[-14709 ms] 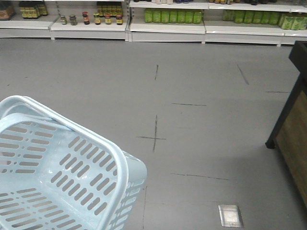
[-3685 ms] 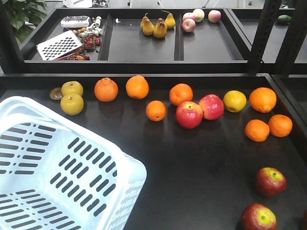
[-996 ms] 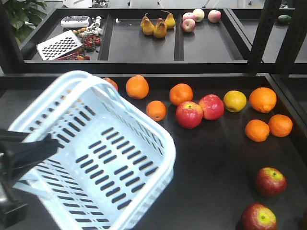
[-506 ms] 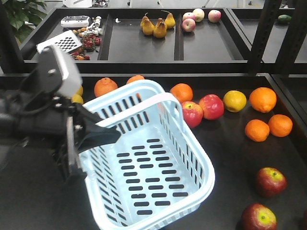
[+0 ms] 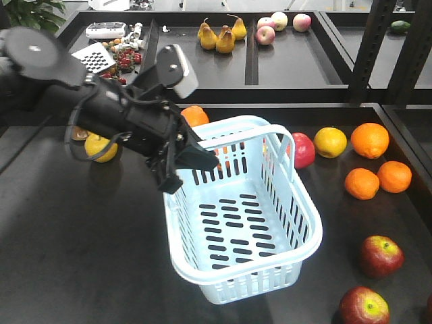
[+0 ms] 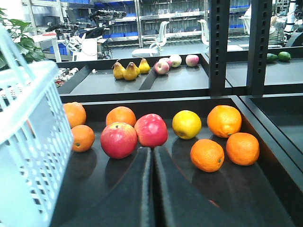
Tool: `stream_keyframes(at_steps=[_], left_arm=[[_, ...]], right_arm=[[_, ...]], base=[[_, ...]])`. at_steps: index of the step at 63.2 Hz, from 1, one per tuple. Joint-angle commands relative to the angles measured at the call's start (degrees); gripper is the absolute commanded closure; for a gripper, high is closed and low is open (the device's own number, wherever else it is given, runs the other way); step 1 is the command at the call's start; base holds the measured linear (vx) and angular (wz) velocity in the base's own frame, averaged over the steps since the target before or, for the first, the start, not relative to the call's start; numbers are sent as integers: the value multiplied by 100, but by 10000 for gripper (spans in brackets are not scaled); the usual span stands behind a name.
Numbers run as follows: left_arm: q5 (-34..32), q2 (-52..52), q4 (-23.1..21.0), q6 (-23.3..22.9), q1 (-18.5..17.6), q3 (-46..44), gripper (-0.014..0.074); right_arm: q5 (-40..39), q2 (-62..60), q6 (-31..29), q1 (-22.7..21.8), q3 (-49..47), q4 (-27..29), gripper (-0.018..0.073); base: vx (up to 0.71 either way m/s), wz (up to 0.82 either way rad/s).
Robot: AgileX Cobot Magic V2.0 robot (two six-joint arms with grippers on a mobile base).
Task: Pick three apples into basket with both arms
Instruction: 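Lower the light-blue basket onto the table with the left gripper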
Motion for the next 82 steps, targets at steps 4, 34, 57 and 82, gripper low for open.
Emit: stream_keyframes(at_steps=[4,34,57,82], left_arm=[[48,119,-356,90,-2,-395,603],[-217,600,-322,578,-2,-396,603],[-523,848,-341,578,-2,-396,603],[-562,859,-341,578,-2,-396,552]], right_arm=[[-390,-74,-30,-38,80,-56,564],[-390,-74,-30,-38,80,-56,564],[-390,-74,-30,-38,80,-56,564],[-390,-74,-30,-38,80,-56,564]], base=[[0,0],[0,0],[0,0],[0,0]])
